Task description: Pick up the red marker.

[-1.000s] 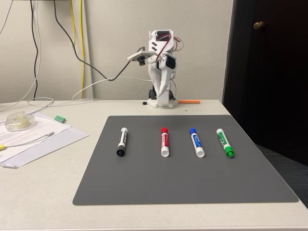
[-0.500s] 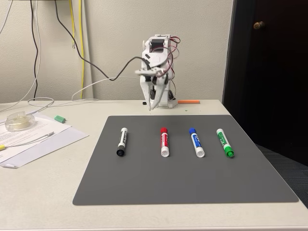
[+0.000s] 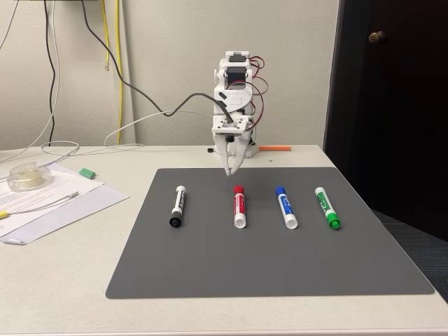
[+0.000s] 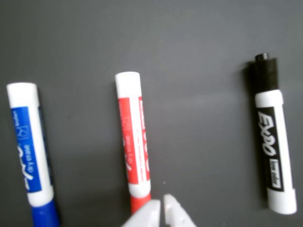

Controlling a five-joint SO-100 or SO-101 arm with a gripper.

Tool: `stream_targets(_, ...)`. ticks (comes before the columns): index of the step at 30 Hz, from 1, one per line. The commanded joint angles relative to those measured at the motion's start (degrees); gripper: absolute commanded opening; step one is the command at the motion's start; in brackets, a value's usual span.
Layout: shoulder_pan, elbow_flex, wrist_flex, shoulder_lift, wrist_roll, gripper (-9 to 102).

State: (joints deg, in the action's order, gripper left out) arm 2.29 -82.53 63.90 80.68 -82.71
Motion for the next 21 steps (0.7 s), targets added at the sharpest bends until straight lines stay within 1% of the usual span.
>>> stream_targets(1, 0.9, 2.8, -1.6, -0.4, -0.4, 0)
stream_targets(7, 1.4, 6.7, -1.8, -6.0, 0.0, 1)
stream_targets(12, 1.3, 6.9, -4.0, -8.6, 0.1, 3)
stream_targets(13, 1.2, 6.9, -4.1, -8.9, 0.0, 4)
stream_targets(17, 0.5, 6.9, -4.2, -9.1, -1.0, 17)
stream_targets(21, 0.4, 6.9, -4.8, -10.2, -1.1, 18)
